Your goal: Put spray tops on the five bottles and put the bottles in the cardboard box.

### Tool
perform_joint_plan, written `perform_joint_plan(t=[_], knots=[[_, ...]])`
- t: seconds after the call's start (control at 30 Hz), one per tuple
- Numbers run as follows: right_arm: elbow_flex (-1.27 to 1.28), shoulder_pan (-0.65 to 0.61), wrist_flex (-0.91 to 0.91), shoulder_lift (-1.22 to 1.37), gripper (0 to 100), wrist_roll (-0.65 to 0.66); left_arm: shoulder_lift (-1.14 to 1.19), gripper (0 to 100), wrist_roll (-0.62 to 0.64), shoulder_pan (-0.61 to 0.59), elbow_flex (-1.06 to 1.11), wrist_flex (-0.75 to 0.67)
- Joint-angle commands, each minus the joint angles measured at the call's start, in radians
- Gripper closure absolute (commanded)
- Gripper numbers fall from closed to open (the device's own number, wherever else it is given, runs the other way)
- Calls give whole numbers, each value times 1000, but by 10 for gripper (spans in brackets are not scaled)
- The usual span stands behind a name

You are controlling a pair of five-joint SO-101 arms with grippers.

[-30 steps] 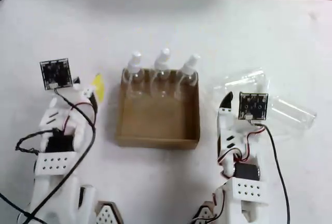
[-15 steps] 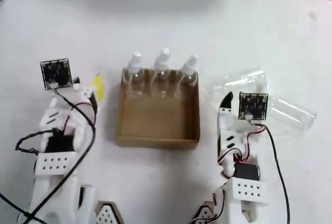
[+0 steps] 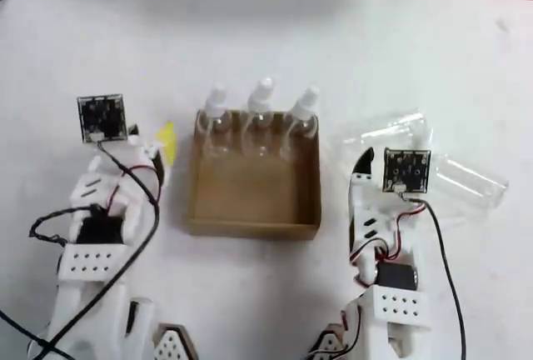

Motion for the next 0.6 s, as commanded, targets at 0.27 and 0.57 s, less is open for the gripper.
perform_joint_plan(t=[0.27,0.57], knots=[[-3,5,-16,-21,929,15,39,801,-86,-25,-153,127],[-3,-1,-16,-21,929,15,536,801,-173,-59,-397,137]])
